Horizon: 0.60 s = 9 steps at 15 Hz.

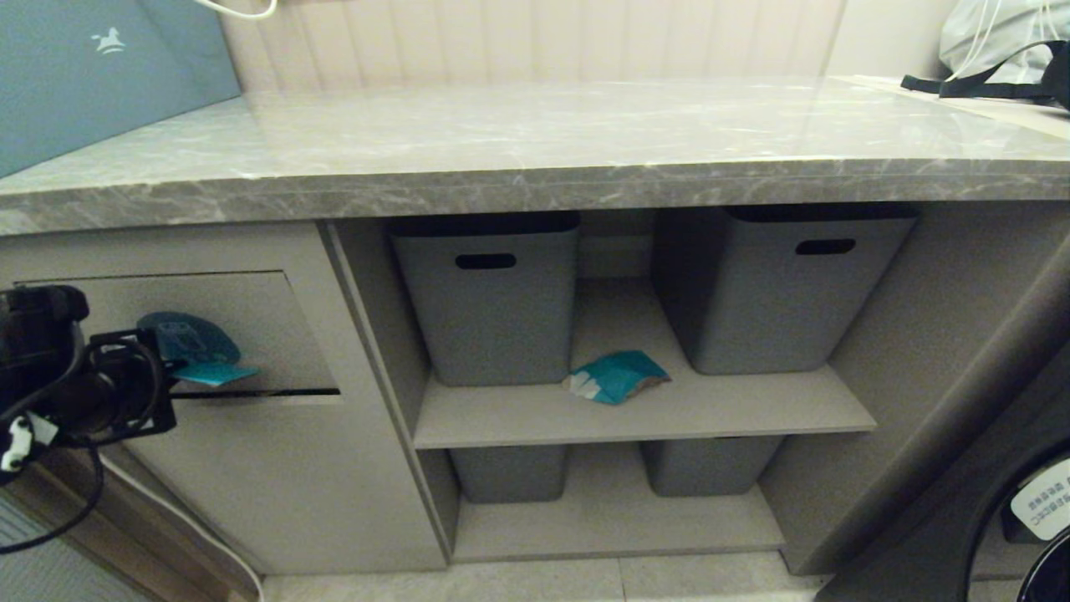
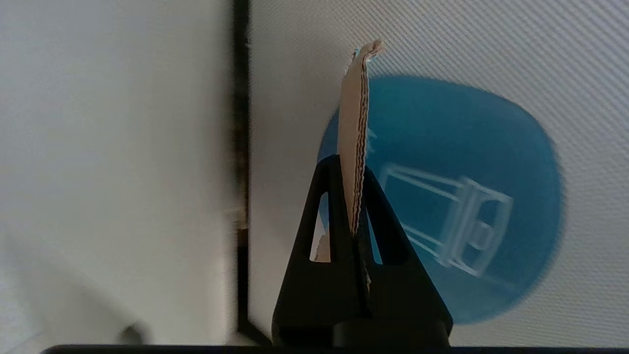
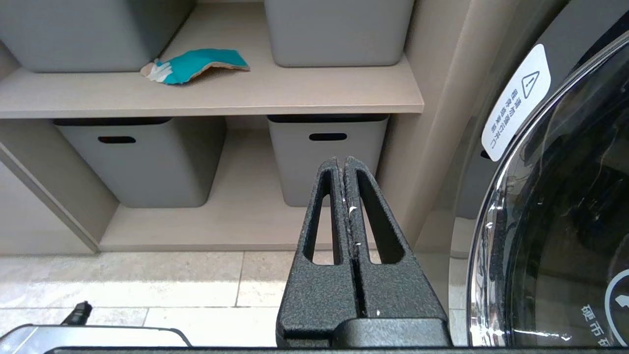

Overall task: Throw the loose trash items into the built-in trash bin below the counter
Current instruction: Put the garbage in the trash can

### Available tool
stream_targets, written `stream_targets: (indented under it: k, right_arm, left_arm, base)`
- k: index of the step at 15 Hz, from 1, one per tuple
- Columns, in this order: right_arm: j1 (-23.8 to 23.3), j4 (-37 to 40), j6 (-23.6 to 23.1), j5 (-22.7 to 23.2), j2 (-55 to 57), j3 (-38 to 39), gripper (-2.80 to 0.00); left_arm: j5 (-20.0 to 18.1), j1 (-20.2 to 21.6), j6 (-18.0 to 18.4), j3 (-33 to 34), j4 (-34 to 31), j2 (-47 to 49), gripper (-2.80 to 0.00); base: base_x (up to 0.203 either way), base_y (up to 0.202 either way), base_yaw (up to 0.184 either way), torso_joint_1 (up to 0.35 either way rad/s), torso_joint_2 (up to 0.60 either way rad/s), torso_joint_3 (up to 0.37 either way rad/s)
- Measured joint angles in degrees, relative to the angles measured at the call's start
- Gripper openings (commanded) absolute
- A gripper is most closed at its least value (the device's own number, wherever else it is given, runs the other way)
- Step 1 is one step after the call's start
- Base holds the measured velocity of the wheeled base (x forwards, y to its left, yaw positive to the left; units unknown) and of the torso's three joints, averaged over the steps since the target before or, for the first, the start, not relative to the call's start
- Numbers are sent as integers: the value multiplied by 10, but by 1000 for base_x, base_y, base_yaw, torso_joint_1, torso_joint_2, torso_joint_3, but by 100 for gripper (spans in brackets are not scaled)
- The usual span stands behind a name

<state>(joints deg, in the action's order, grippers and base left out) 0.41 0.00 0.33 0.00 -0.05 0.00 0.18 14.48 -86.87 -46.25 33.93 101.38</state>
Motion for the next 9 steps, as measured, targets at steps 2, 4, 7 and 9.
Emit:
stream_targets:
  k: [2,4,7,9]
  right_arm:
    - [0,0,0,0,0,0,-280]
    - [0,0,0,0,0,0,-280]
    - [0,0,0,0,0,0,-280]
    - [0,0,0,0,0,0,-280]
  left_arm:
    - [0,-15,-2,-12,33,30,-280]
    - [-1,-21,-3,-25,58,56,-280]
    - [-13,-31,-4,-43,73,84,-280]
    - [-15,-42,-6,-66,76,97,-280]
  base:
    - [0,0,0,0,0,0]
    - [0,0,0,0,0,0]
    - [0,0,0,0,0,0]
    - [0,0,0,0,0,0]
